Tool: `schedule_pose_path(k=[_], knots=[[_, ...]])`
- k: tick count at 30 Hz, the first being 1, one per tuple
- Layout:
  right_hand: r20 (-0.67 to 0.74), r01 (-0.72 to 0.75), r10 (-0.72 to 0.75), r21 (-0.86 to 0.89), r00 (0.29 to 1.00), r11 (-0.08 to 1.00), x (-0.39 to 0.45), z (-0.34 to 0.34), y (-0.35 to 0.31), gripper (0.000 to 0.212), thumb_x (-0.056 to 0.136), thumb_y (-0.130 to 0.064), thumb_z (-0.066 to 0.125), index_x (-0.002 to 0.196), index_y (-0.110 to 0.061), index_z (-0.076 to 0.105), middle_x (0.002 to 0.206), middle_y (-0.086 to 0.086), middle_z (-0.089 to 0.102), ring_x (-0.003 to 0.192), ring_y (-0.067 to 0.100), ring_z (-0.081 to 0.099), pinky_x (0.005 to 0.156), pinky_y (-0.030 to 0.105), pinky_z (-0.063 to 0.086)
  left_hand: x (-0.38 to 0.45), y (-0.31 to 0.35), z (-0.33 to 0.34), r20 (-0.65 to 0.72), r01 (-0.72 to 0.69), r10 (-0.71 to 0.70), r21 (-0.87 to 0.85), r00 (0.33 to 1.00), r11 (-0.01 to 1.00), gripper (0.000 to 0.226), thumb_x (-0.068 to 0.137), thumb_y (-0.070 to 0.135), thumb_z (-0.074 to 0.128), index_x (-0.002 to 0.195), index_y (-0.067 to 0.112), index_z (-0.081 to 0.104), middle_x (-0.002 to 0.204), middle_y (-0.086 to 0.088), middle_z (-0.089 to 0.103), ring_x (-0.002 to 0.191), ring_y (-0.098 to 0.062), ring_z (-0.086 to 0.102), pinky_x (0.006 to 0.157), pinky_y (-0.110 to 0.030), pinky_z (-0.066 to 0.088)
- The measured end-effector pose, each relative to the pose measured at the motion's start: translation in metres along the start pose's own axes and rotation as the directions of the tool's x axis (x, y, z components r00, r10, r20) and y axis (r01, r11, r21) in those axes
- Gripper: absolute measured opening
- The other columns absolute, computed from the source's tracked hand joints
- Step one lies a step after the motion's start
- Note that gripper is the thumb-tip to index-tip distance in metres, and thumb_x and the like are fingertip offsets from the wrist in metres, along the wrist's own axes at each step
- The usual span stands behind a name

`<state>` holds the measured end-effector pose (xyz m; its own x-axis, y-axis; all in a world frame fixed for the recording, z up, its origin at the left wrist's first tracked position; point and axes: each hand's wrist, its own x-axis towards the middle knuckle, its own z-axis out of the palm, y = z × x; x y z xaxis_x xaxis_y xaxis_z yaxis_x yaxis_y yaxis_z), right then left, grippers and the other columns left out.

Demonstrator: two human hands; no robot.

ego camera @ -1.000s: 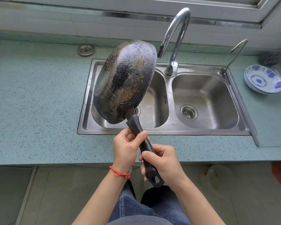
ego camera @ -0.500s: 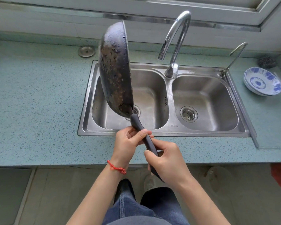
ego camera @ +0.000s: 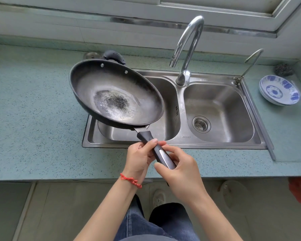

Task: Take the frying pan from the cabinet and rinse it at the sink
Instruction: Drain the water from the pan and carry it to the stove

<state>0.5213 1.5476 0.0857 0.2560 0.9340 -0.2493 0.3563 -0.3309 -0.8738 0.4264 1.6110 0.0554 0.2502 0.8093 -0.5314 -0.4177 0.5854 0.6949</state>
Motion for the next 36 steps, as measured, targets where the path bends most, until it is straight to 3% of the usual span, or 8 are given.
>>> schedule_pose_path(k=[2, 4, 6, 9, 12, 19, 25, 36], knots=[[0.01, -0.065, 0.065, 0.04, 0.998, 0.997, 0.002, 0.002, -0.001, 0.028, 0.071, -0.019, 0.075, 0.087, -0.036, 0.059, 0.084, -0.011, 0.069, 0.079, 0.006, 0.064, 0.071, 0.019, 0.05, -0.003, 0.002, -0.001, 0.035, 0.022, -0.019, -0.067, 0.999, 0.997, 0.029, 0.087, 0.005, 0.05, 0.064, 0.002, 0.068, 0.067, -0.01, 0.072, 0.065, -0.019, 0.069, 0.062, -0.027, 0.058], [0.073, -0.126, 0.121, 0.073, 0.99, 0.989, 0.004, 0.001, -0.006, 0.019, 0.073, -0.017, 0.073, 0.086, -0.028, 0.063, 0.069, -0.008, 0.066, 0.062, 0.007, 0.061, 0.058, 0.018, 0.048, -0.004, 0.002, -0.004, 0.061, 0.031, -0.025, -0.112, 0.998, 0.993, 0.027, 0.087, 0.005, 0.047, 0.069, 0.0, 0.067, 0.067, -0.011, 0.072, 0.068, -0.018, 0.071, 0.064, -0.028, 0.058], [0.216, -0.229, 0.182, 0.222, 0.959, 0.948, 0.006, -0.002, -0.012, 0.007, 0.08, -0.013, 0.067, 0.086, -0.012, 0.063, 0.056, -0.003, 0.06, 0.044, 0.012, 0.056, 0.042, 0.022, 0.046, -0.003, 0.003, -0.006, 0.093, 0.037, -0.024, -0.138, 0.995, 0.99, 0.021, 0.086, 0.007, 0.048, 0.077, -0.003, 0.064, 0.07, -0.011, 0.072, 0.071, -0.018, 0.071, 0.067, -0.027, 0.058], [0.408, -0.358, 0.18, 0.417, 0.895, 0.835, 0.008, -0.006, -0.017, 0.015, 0.09, -0.01, 0.052, 0.084, 0.003, 0.058, 0.06, 0.007, 0.062, 0.035, 0.017, 0.055, 0.034, 0.022, 0.045, -0.002, 0.004, -0.012, 0.138, 0.052, -0.029, -0.163, 0.99, 0.985, 0.023, 0.079, 0.014, 0.052, 0.085, -0.005, 0.063, 0.075, -0.012, 0.072, 0.075, -0.017, 0.071, 0.066, -0.024, 0.057], [0.395, -0.31, 0.122, 0.456, 0.911, 0.834, 0.006, -0.001, -0.014, 0.022, 0.092, -0.011, 0.05, 0.078, 0.004, 0.058, 0.063, 0.012, 0.06, 0.033, 0.017, 0.049, 0.031, 0.02, 0.04, -0.004, 0.005, -0.016, 0.147, 0.059, -0.034, -0.17, 0.989, 0.984, 0.023, 0.086, 0.009, 0.045, 0.088, -0.008, 0.06, 0.076, -0.014, 0.071, 0.072, -0.017, 0.071, 0.053, -0.02, 0.054], [0.308, -0.191, 0.037, 0.488, 0.951, 0.852, -0.009, 0.026, -0.012, 0.02, 0.089, -0.011, 0.053, 0.081, 0.006, 0.055, 0.055, 0.006, 0.057, 0.033, 0.017, 0.049, 0.031, 0.021, 0.039, -0.009, 0.014, -0.027, 0.126, -0.007, 0.02, -0.098, 0.992, 0.995, 0.019, 0.089, 0.004, 0.042, 0.088, -0.007, 0.057, 0.068, -0.01, 0.072, 0.068, -0.021, 0.071, 0.061, -0.027, 0.057], [0.271, -0.148, 0.017, 0.473, 0.963, 0.869, -0.01, 0.03, -0.008, 0.019, 0.089, -0.008, 0.054, 0.078, 0.007, 0.053, 0.055, 0.011, 0.054, 0.033, 0.019, 0.047, 0.031, 0.022, 0.038, -0.018, 0.015, -0.026, -0.027, -0.101, 0.106, 0.14, 0.994, 0.985, 0.024, 0.089, 0.008, 0.048, 0.081, -0.011, 0.059, 0.055, -0.005, 0.069, 0.054, -0.018, 0.067, 0.051, -0.024, 0.054], [0.47, -0.135, -0.081, 0.409, 0.879, 0.903, 0.0, -0.018, 0.017, 0.018, 0.091, -0.008, 0.052, 0.079, 0.005, 0.055, 0.057, 0.012, 0.055, 0.036, 0.02, 0.048, 0.033, 0.025, 0.04, -0.033, -0.022, 0.013, -0.284, -0.241, 0.269, 0.131, 0.92, 0.962, 0.017, 0.086, 0.005, 0.054, 0.074, -0.005, 0.062, 0.056, -0.004, 0.069, 0.058, -0.016, 0.068, 0.054, -0.024, 0.055]])
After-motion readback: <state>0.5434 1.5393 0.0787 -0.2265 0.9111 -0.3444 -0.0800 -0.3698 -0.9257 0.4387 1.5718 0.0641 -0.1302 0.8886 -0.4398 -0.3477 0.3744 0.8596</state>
